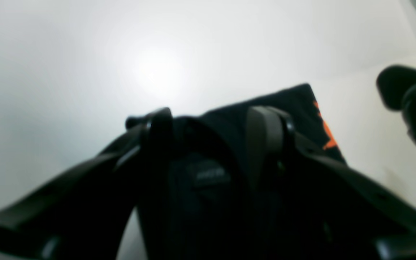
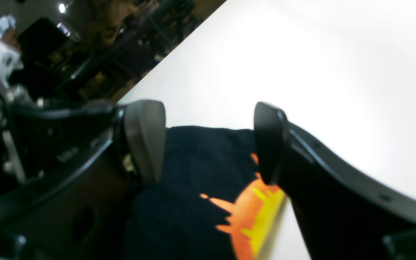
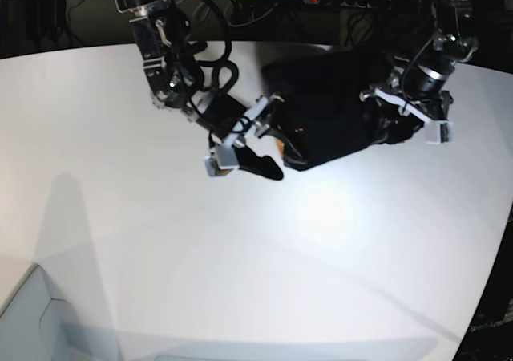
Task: Layout the t-shirt on the table in an organized manner, then fold the t-shirt properly
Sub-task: 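Flip the held bundle over with both grippers and lay it flat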
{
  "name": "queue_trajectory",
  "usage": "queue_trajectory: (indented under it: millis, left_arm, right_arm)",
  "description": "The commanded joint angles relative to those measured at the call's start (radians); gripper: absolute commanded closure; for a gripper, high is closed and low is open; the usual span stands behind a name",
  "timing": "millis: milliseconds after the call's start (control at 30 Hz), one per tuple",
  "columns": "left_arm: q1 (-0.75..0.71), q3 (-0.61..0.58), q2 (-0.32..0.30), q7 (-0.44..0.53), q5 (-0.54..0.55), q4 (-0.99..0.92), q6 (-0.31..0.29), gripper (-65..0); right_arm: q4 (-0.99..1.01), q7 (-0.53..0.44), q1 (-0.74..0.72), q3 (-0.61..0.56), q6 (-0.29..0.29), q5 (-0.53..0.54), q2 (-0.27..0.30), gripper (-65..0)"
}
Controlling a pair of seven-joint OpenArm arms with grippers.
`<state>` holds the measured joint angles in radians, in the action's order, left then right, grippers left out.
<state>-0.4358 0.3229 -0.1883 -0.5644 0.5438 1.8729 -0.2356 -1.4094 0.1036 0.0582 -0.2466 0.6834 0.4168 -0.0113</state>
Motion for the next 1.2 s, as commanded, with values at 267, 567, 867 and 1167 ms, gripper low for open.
queue_trajectory:
  millis: [267, 567, 867, 1167]
  left_arm:
    - [-0.103, 0.097, 0.037, 0.027, 0.014, 0.058, -0.006, -59.7]
    - [-0.067, 0.115, 0.154, 0.024, 0.005, 0.001, -0.006, -59.9]
    - [-0.067, 0.118, 0.175, 0.024, 0.011, -0.08, 0.006, -59.9]
    - [-0.036, 0.118, 0.177, 0.024, 0.011, -0.187, 0.006, -59.9]
  right_arm:
    - [-0.009, -0.028, 0.013, 0.013, 0.015, 0.017, 0.034, -39.2]
    - [-0.011, -0.028, 0.019, 0.013, 0.015, 0.017, 0.034, -39.2]
    - [-0.011, -0.028, 0.019, 0.01, 0.015, 0.017, 0.053, -39.2]
    - [-0.011, -0.028, 0.019, 0.006, 0.015, 0.017, 0.053, -39.2]
